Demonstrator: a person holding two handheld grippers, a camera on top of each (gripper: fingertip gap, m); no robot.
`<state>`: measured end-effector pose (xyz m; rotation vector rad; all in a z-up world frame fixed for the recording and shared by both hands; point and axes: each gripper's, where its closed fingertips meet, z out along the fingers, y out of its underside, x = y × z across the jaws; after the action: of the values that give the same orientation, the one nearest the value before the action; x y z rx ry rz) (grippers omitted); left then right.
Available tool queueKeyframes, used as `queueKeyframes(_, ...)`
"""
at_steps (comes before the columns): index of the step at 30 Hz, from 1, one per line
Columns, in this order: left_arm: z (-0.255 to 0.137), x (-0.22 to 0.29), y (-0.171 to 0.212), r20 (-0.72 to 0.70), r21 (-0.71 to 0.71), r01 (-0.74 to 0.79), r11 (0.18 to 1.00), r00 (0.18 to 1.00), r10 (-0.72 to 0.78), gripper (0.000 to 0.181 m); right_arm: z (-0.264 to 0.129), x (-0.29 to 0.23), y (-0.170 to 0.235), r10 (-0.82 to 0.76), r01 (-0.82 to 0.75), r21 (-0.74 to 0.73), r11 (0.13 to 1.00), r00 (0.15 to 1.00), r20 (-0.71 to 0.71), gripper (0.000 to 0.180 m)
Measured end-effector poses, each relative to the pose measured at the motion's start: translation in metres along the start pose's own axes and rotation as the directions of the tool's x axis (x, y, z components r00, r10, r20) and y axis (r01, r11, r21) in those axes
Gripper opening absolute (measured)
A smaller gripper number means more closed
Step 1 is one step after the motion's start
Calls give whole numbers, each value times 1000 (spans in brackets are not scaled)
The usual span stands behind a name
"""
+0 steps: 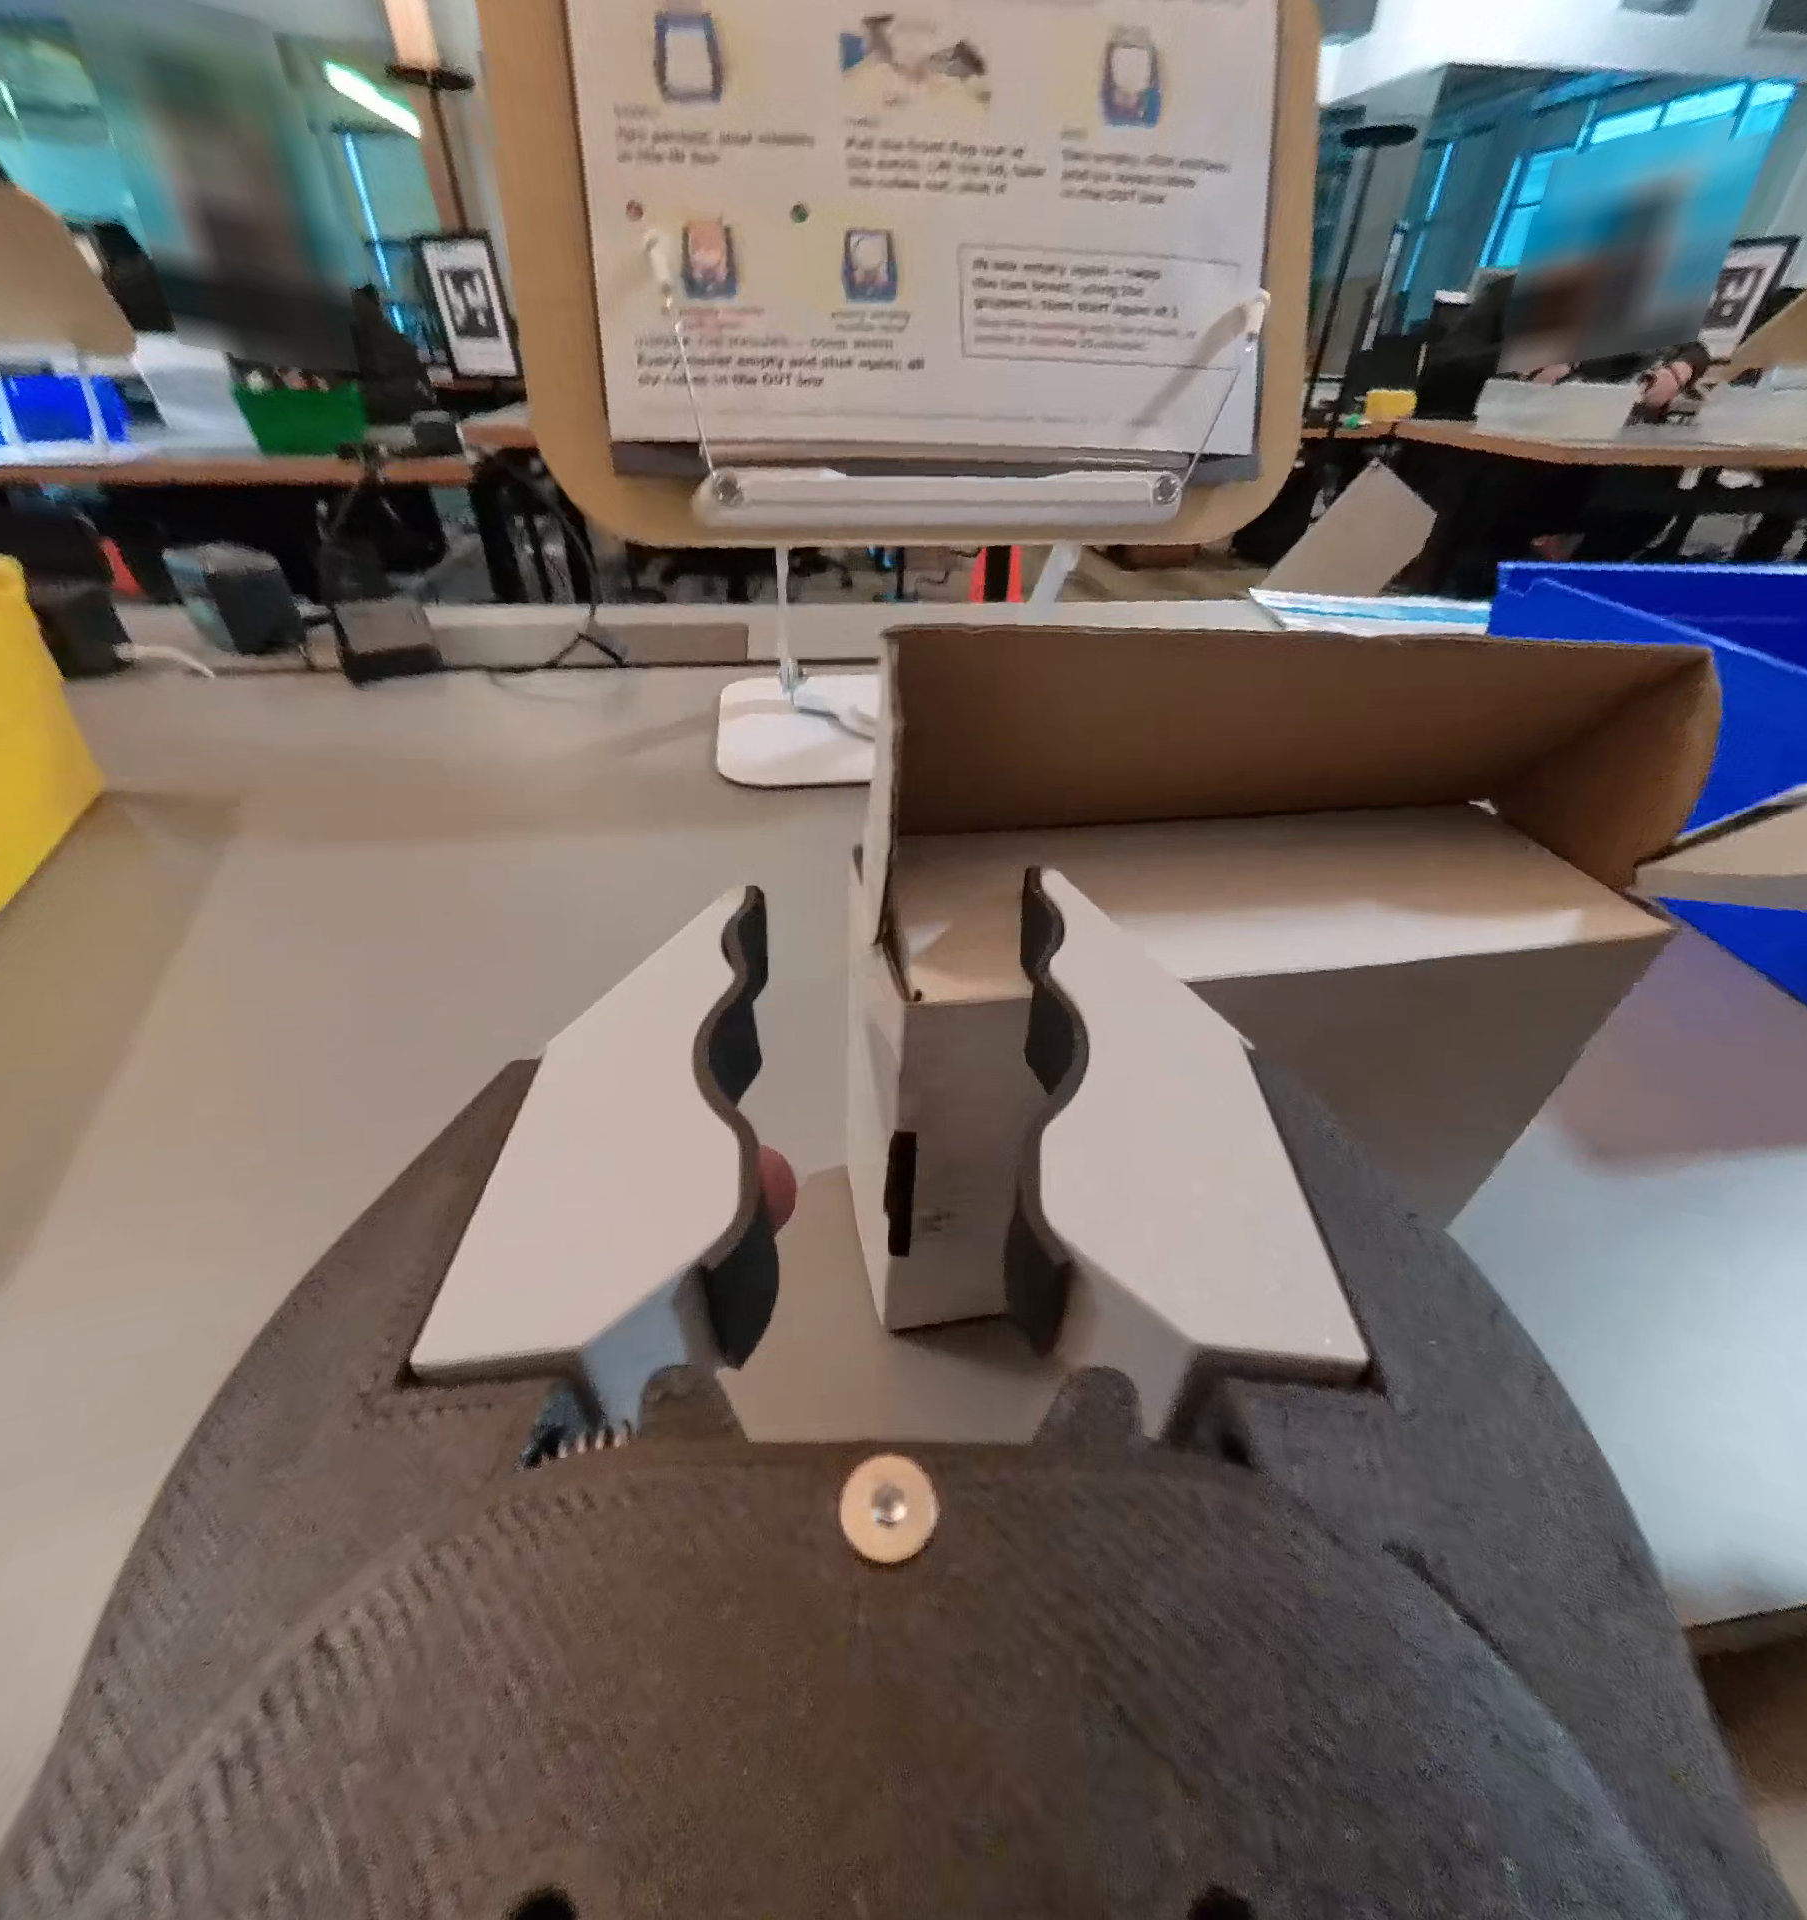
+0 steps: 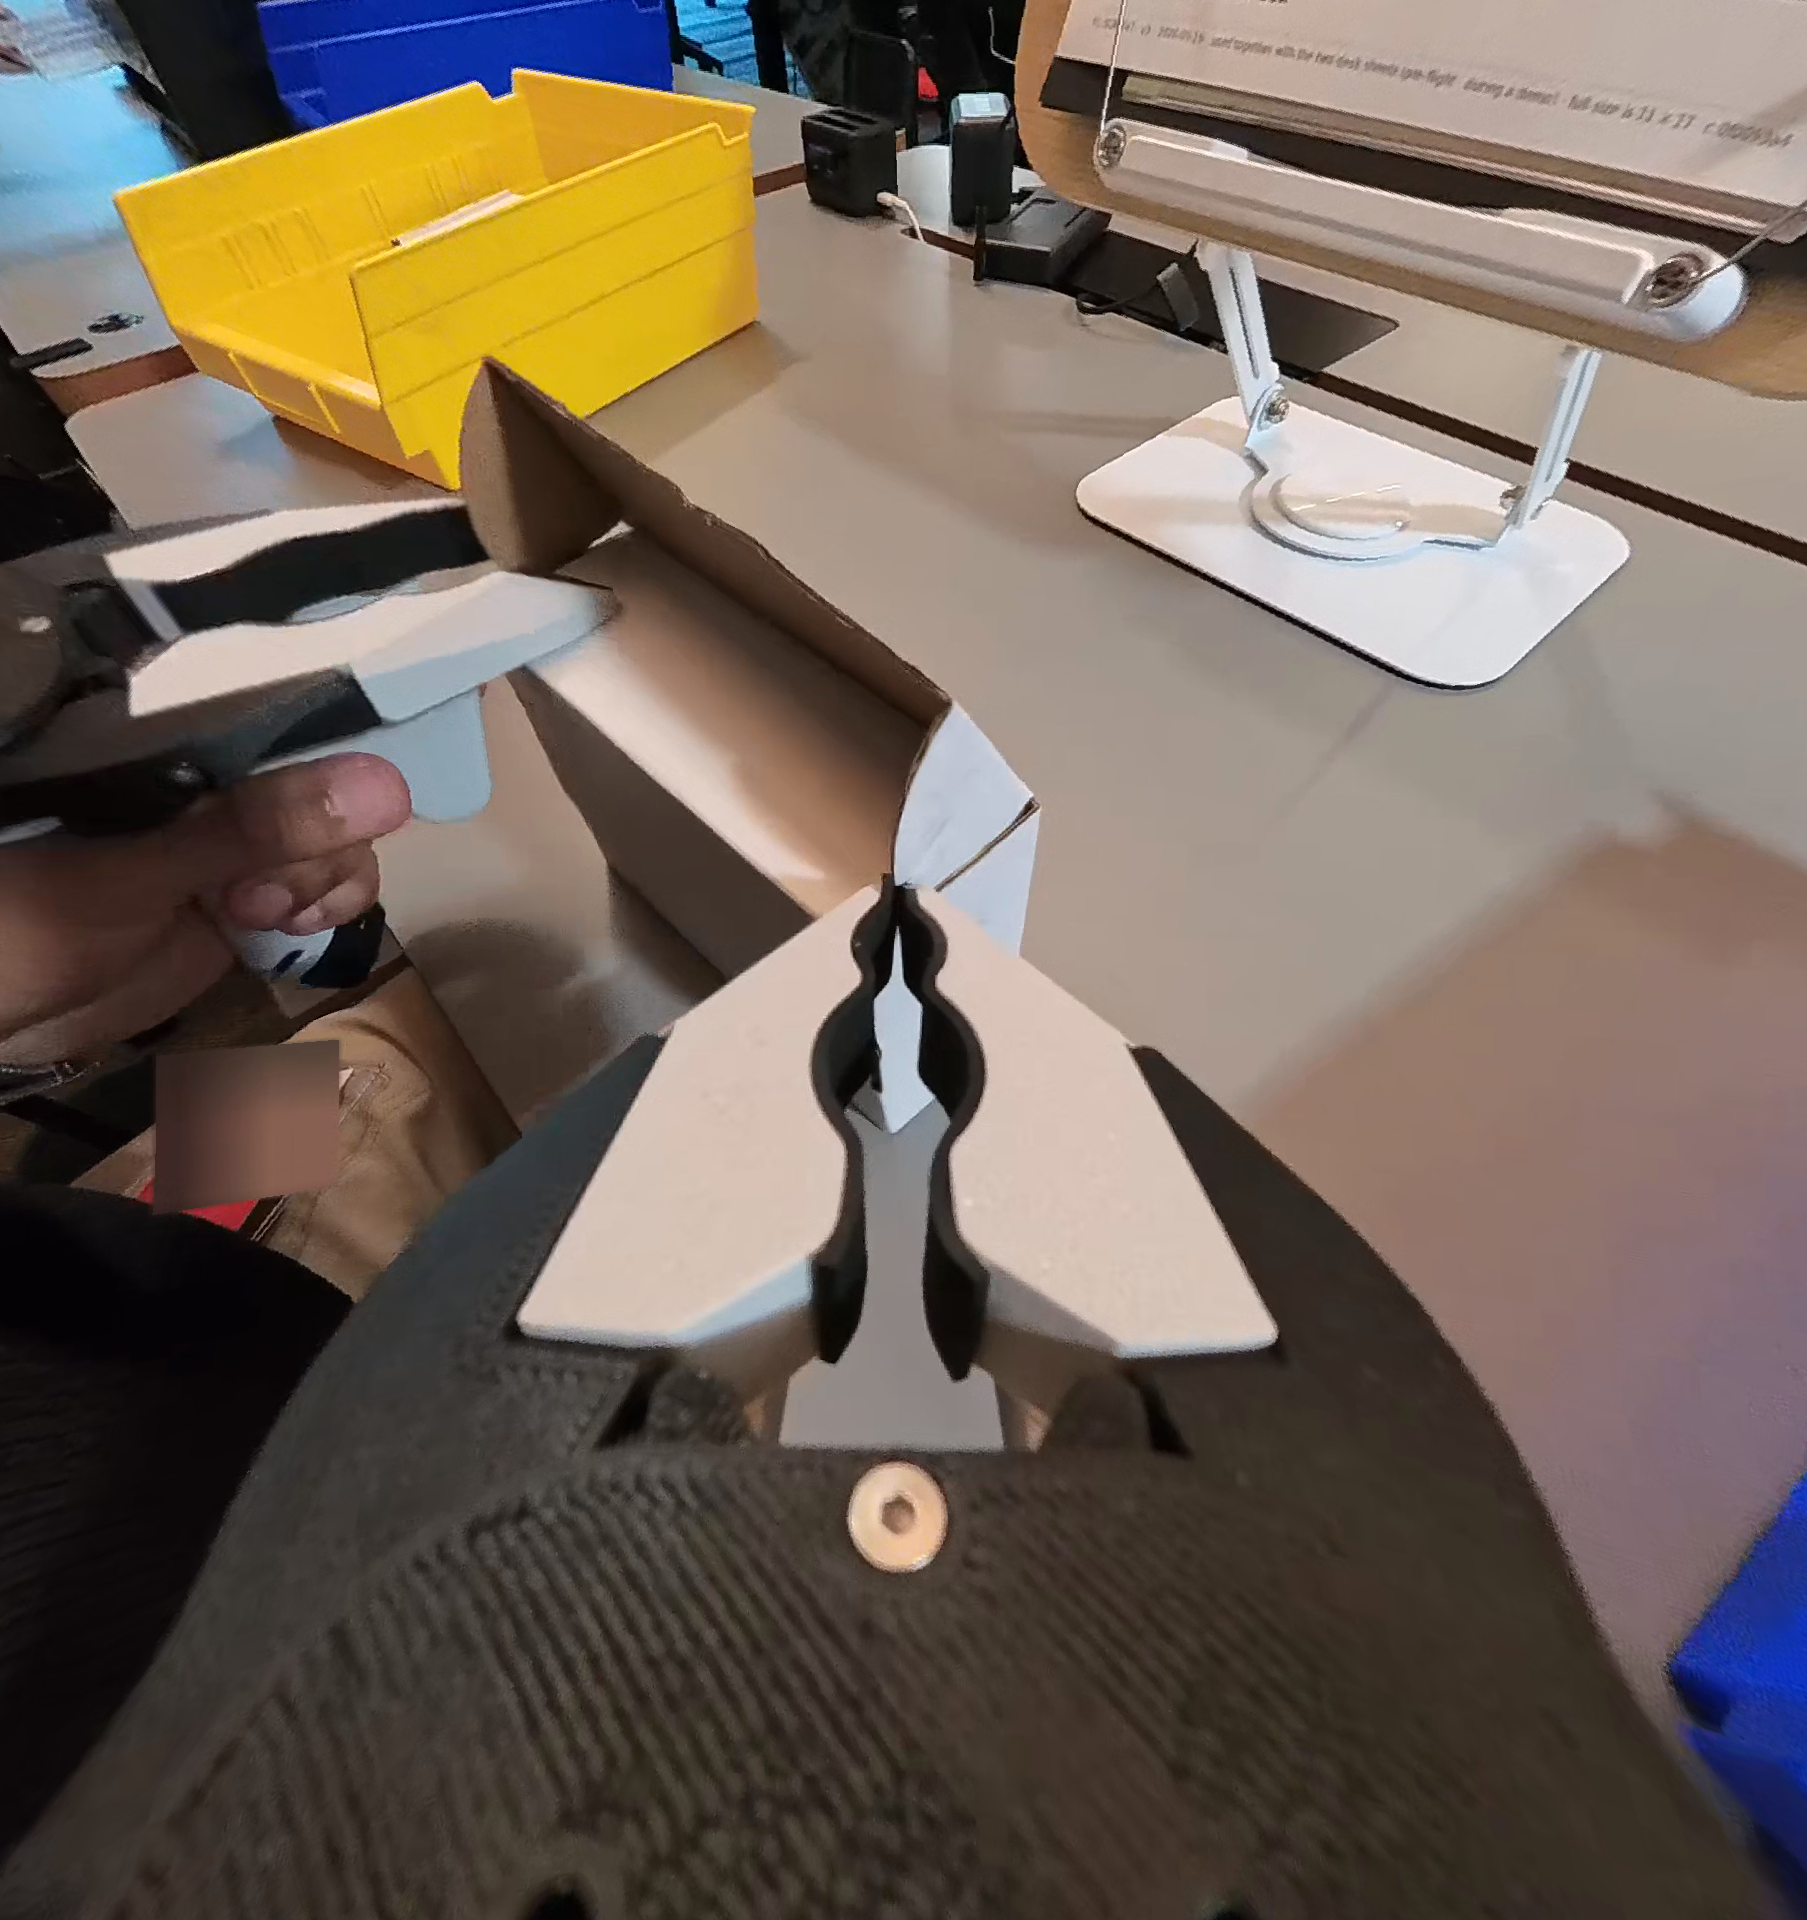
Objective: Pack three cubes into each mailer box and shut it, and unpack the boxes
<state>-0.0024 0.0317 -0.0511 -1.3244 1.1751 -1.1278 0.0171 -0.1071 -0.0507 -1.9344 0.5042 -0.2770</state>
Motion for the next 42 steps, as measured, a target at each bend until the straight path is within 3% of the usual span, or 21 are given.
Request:
queueKeyframes(5, -1, 4, 3, -78, -32, 109, 994, 991, -111, 20, 1, -1, 0, 5, -5, 5, 1000, 1000, 4, 0)
queueKeyframes(9, -2, -4, 1, -39, -5, 135, 991, 990, -135, 5, 2, -1, 0, 9, -9, 6, 1000, 1000, 7, 0)
queueKeyframes(17, -2, -4, 1, 48, 29, 12, 1000, 999, -13, 0, 3, -1, 0, 14, -14, 9, 1000, 1000, -2, 0)
queueKeyframes(21, -2, -2, -6, 107, 62, -135, 989, 986, 128, 0, 2, 2, 1, 2, -2, 1, 1000, 1000, -27, 0)
queueKeyframes(26, 1, -5, 1, 172, 20, -156, 988, 974, 150, 3, 2, -3, 0, 12, -12, 3, 1000, 1000, -5, 0)
queueKeyframes(36, 1, 10, 1, 6, 32, -81, 996, 997, 81, 30, 2, 3, 1, 27, -26, 17, 999, 1000, -14, 0)
queueKeyframes(42, -1, 12, -1, -8, 48, -105, 993, 994, 105, 35, -2, 5, 0, 64, -64, 15, 998, 998, 20, 20)
